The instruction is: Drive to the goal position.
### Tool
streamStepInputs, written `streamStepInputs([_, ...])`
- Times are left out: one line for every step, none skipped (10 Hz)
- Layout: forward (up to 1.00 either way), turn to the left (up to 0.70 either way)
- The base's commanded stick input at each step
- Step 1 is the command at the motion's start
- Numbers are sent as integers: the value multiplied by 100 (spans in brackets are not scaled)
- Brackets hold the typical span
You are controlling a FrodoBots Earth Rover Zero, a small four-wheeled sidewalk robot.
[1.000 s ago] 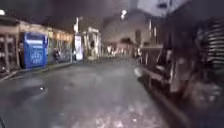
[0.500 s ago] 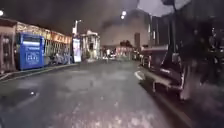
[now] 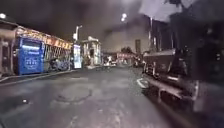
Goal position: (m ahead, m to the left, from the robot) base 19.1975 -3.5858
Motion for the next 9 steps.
streamStepInputs([45, 0])
streamStepInputs([45, 0])
streamStepInputs([45, 0])
streamStepInputs([45, 0])
streamStepInputs([45, 0])
streamStepInputs([45, 0])
streamStepInputs([45, 0])
streamStepInputs([45, 0])
streamStepInputs([45, 0])
